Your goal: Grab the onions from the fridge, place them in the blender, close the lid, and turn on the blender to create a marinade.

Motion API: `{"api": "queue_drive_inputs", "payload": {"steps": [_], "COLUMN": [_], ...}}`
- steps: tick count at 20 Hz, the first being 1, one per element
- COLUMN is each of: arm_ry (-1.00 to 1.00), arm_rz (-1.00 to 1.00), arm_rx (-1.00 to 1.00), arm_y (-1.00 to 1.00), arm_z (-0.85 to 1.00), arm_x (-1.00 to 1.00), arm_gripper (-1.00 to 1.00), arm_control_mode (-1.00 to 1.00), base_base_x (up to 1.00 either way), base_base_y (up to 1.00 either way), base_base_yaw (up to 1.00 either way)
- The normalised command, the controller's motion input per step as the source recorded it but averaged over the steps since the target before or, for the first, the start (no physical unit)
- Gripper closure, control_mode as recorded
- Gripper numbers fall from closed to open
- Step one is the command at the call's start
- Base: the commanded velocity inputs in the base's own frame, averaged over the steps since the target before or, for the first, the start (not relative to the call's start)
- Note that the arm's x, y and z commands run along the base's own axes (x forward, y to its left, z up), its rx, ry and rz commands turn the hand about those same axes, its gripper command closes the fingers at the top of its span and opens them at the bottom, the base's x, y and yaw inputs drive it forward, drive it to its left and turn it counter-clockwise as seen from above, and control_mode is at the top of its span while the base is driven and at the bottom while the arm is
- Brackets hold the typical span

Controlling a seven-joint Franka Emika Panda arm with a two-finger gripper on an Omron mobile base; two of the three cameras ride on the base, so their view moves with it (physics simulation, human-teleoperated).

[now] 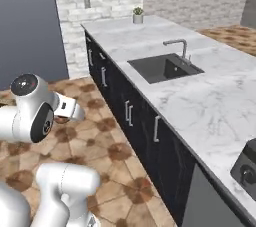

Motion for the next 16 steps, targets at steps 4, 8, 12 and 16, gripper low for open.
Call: {"api": "queue_drive_inputs", "payload": {"steps": [4, 8, 12, 16], "arm_ry": [0.00, 0.00, 0.00, 0.00], "arm_rz": [0.00, 0.00, 0.00, 0.00], "arm_rx": [0.00, 0.00, 0.00, 0.00], "arm_y": [0.00, 0.00, 0.00, 0.00], "arm_z": [0.00, 0.00, 0.00, 0.00], "arm_x": [0.00, 0.00, 0.00, 0.00], "arm_gripper": [1.00, 1.00, 1.00, 1.00], "arm_control_mode": [1.00, 1.00, 1.00, 1.00], "base_base_x": [0.18, 0.07, 0.00, 0.15], "base_base_y": [-0.15, -0.22, -0.31, -0.33], "base_base_yaw": [-0.89, -0.88, -0.85, -0.79]}}
